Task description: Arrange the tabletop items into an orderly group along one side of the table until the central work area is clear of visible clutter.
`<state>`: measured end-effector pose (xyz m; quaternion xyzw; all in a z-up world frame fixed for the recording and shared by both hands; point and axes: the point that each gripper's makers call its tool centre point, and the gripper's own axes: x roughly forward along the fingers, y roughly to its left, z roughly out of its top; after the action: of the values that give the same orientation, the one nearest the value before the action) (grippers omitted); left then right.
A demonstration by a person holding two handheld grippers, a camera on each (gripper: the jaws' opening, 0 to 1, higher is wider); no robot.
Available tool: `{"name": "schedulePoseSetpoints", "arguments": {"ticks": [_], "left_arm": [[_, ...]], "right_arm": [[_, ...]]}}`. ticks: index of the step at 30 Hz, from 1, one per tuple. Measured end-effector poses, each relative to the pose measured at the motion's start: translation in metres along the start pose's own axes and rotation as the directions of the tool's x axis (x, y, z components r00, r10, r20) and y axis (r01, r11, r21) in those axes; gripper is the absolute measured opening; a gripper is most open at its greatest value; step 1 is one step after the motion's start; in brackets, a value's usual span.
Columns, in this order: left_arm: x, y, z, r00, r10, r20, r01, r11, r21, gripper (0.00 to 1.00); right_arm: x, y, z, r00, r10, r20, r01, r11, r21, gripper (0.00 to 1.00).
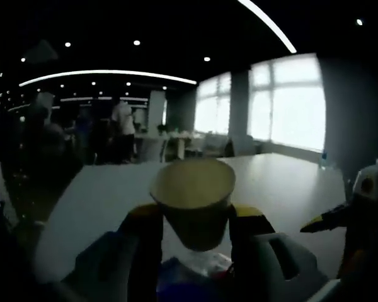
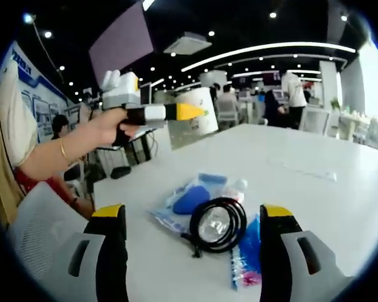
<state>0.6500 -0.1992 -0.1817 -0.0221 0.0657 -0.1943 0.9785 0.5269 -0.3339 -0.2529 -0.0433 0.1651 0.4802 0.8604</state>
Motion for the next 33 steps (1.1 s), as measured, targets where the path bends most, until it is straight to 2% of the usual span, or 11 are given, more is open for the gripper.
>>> {"name": "schedulePoseSetpoints", "arguments": {"ticks": [6,14,23,27,33], "left_arm": [[0.025,0.015,-0.01,1.0,0.018,-0.016,-0.018,1.0,0.006,0.4],[0.047,0.029,-0.029,0.998,0.013,-0.059,-0.014,1.0,-0.016,0.4],[0.07,0.05,-0.071,0.986,0.057,-0.156,-0.052,0.998,0.037,0.4],[0.079,0.059,-0.088,0.982,0.071,-0.174,-0.064,0.997,0.047,0.4],[0.093,0.067,-0.102,0.98,0.083,-0.181,-0.078,0.996,0.038,0.4]], "right_arm": [[0.0,-0.007,-0.008,0.999,-0.023,-0.028,0.024,1.0,0.012,0.87],[-0.002,-0.014,-0.017,0.997,-0.049,-0.059,0.051,0.998,0.029,0.9],[-0.006,-0.024,-0.025,0.993,-0.079,-0.087,0.084,0.995,0.057,0.94],[-0.007,-0.028,-0.032,0.99,-0.09,-0.112,0.098,0.993,0.065,0.97],[-0.011,-0.04,-0.041,0.982,-0.12,-0.145,0.134,0.987,0.086,0.98]]}}
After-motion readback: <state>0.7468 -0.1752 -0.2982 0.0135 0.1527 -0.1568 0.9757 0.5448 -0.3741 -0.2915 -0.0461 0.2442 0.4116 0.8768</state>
